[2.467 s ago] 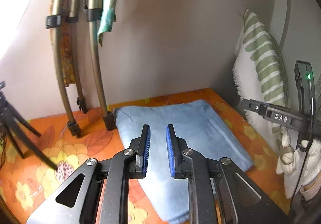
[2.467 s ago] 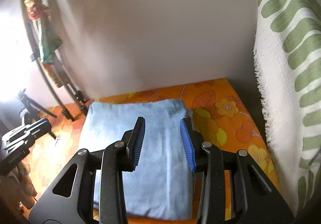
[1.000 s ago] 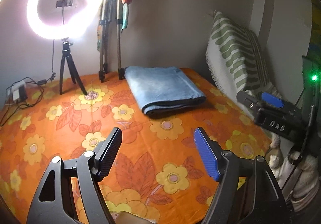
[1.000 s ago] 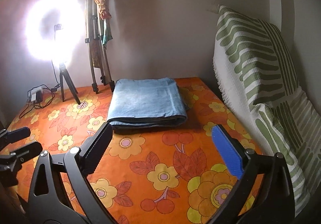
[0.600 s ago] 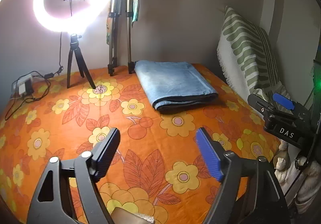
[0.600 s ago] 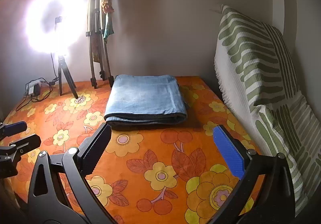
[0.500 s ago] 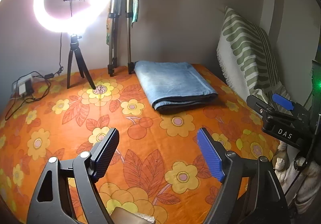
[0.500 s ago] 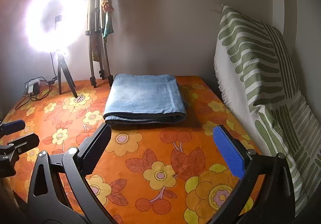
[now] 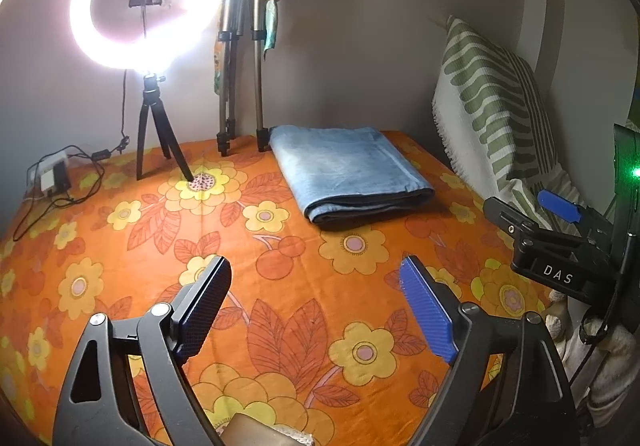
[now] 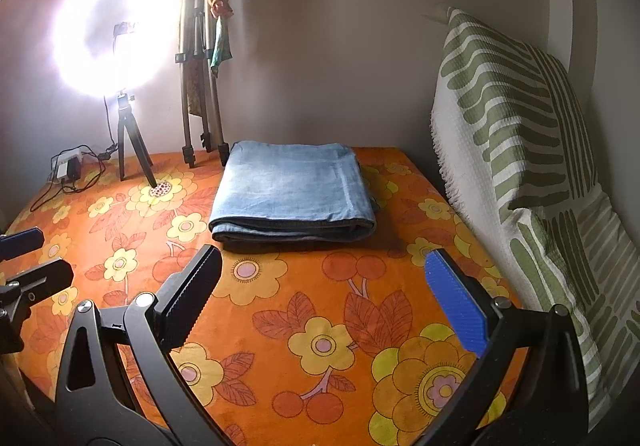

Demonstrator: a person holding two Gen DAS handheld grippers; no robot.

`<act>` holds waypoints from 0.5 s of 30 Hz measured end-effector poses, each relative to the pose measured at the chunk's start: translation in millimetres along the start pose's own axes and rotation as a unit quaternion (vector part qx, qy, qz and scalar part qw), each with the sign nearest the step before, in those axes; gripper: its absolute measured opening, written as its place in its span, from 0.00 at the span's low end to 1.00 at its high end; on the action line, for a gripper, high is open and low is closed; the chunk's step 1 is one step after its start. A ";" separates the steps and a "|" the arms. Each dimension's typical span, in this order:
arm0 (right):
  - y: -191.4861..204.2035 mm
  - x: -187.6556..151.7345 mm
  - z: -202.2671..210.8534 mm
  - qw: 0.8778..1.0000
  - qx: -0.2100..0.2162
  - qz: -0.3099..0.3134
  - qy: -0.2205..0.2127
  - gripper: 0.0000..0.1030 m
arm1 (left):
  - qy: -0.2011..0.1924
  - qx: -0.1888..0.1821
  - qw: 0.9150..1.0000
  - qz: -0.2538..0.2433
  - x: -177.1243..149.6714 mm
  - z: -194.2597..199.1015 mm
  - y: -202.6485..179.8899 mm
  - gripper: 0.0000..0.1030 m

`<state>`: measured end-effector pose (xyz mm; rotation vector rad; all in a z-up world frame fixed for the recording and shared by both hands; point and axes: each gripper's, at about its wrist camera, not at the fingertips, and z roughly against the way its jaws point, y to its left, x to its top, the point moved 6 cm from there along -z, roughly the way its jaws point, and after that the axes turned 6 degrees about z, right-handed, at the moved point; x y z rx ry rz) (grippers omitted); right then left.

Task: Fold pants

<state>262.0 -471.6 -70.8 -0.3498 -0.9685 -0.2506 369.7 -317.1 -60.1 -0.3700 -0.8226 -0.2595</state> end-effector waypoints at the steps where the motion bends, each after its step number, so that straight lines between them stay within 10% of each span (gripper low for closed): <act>1: 0.1 -0.1 0.4 1.000 0.000 -0.001 0.000 1.00 | 0.000 0.001 1.000 0.000 0.2 0.2 0.0 0.84; 15: 1.8 2.2 2.0 1.000 0.002 -0.004 -0.001 1.00 | 0.001 -0.001 1.000 -0.003 0.1 -0.1 -1.0 0.84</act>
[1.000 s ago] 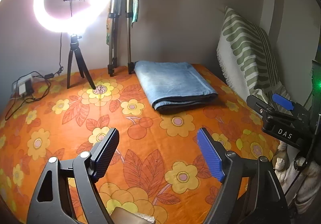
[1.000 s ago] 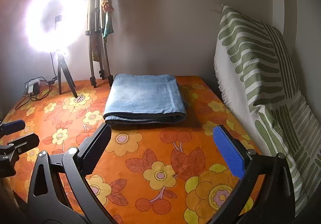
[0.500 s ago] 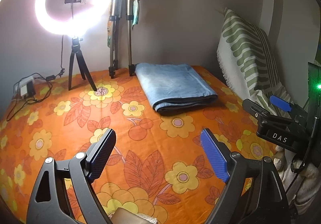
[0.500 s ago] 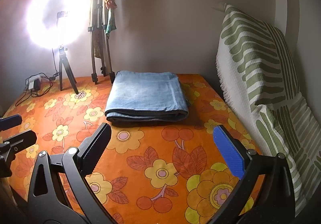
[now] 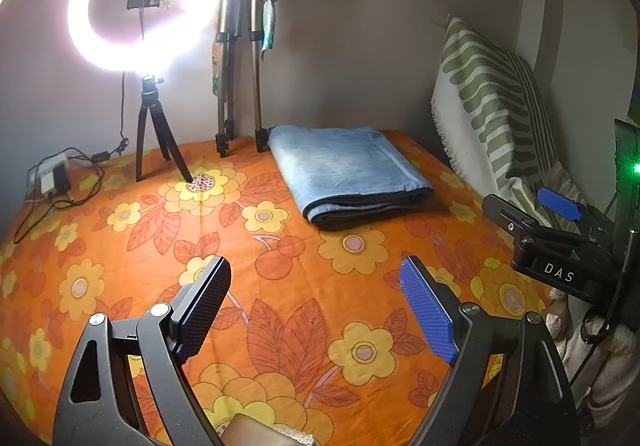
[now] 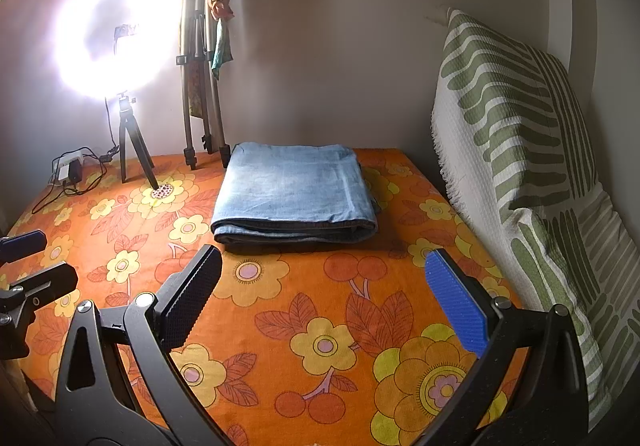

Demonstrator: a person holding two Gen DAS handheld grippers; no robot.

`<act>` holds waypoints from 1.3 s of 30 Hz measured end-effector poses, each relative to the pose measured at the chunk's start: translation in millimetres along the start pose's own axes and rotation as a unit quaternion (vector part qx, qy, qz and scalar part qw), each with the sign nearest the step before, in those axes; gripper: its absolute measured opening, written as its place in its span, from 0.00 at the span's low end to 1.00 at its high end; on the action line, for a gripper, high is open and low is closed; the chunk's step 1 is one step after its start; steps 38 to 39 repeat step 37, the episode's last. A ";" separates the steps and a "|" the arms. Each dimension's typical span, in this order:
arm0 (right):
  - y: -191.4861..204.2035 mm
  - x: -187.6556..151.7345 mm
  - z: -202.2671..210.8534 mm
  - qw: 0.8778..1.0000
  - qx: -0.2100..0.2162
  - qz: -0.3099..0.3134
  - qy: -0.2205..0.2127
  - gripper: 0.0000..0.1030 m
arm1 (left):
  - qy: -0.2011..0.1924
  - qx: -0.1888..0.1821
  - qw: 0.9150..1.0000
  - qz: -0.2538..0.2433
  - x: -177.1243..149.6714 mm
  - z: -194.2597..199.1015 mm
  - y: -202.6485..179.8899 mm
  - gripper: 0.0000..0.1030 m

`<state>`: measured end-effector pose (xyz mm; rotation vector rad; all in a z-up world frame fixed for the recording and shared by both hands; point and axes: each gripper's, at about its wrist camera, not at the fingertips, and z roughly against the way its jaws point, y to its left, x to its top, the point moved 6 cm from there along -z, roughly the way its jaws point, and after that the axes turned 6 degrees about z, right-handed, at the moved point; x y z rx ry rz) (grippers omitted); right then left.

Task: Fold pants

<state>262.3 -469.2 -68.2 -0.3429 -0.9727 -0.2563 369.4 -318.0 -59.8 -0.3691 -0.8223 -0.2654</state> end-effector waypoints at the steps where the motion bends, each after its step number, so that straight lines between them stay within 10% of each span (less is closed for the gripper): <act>1: -0.1 0.1 -0.2 1.000 -0.001 0.001 0.000 1.00 | 0.000 0.000 1.000 0.000 -0.1 0.1 -0.3 0.84; 39: 6.1 -2.3 1.2 1.000 0.003 0.005 0.003 1.00 | -0.017 0.007 1.000 -0.014 1.0 7.2 0.5 0.84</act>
